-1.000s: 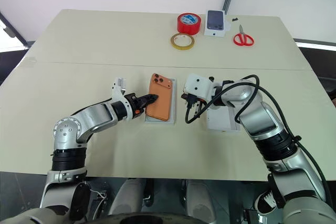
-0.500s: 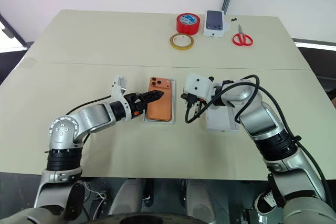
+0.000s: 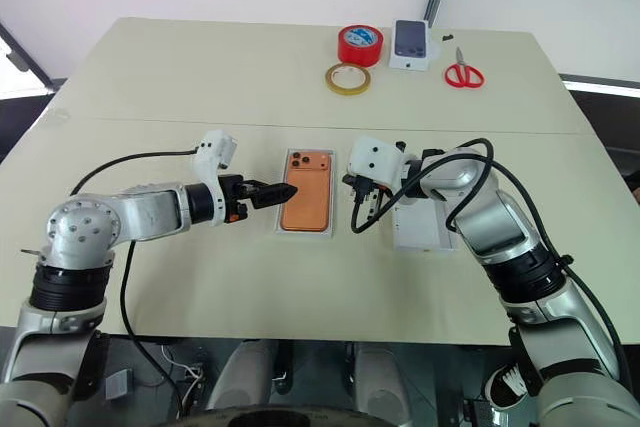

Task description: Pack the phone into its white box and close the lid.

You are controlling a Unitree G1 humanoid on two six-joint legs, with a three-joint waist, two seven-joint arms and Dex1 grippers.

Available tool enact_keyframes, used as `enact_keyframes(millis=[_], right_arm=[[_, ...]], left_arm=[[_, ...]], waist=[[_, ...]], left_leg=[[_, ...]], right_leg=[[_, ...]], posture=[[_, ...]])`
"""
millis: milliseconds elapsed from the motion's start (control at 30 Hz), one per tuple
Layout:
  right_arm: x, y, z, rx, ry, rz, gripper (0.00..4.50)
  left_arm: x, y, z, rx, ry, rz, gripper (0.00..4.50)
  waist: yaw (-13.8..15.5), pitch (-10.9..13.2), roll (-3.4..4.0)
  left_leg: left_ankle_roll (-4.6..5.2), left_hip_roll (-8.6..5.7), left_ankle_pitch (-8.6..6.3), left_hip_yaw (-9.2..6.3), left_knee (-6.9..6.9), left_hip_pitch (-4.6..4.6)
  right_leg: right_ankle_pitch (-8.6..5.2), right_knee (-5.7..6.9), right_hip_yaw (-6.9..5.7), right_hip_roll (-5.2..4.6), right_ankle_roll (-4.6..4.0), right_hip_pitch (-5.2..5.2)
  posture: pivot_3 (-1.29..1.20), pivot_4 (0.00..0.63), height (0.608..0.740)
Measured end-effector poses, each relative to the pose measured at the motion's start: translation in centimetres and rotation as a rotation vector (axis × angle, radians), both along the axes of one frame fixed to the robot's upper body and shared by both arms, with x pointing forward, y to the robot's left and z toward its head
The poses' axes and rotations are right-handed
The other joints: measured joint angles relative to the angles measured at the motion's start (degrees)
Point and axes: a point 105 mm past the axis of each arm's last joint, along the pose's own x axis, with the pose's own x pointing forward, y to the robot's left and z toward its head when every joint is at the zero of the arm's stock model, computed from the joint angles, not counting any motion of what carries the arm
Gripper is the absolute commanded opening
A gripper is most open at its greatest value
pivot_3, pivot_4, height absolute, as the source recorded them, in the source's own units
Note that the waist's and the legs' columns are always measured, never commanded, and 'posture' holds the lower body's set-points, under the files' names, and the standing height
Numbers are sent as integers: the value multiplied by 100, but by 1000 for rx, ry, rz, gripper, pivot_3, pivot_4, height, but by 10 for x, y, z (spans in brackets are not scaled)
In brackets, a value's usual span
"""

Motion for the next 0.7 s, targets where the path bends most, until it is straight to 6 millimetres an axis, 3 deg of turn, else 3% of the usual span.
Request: enact_keyframes(millis=[100, 200, 300, 500, 700], right_arm=[[7, -2, -2, -49, -23, -23, 0], [14, -7, -7, -97, -30, -58, 0], [17, -2, -11, -136, -37, -51, 0], [20, 11, -29, -226, -52, -12, 0], [25, 23, -32, -237, -69, 3, 0]], left_arm=[[13, 26, 5, 143, -112, 50, 3614], [29, 49, 17, 308, -234, 74, 2145], [38, 49, 16, 413, -283, 7, 623], [39, 17, -22, 547, -256, -250, 623], [37, -10, -33, 608, -286, -429, 623]], waist=[[-18, 3, 1], [0, 6, 6], [18, 8, 9], [5, 10, 8], [2, 11, 9]], left_leg=[[-1, 2, -1, 5, -3, -2], [-2, 1, -1, 9, -6, -5], [1, -4, -3, 13, -6, -13], [11, -3, -7, 22, -3, -24], [13, 2, -7, 22, 4, -19]], right_leg=[[0, 0, 1, 0, -2, -8], [0, -1, 2, -5, -2, -14], [0, -12, 2, -13, -2, -15], [0, -16, 10, -13, -2, -21], [0, 2, 10, 8, 1, -23]], posture=[[0, 150, 740], [0, 150, 740], [0, 150, 740], [0, 150, 740], [0, 150, 740]])
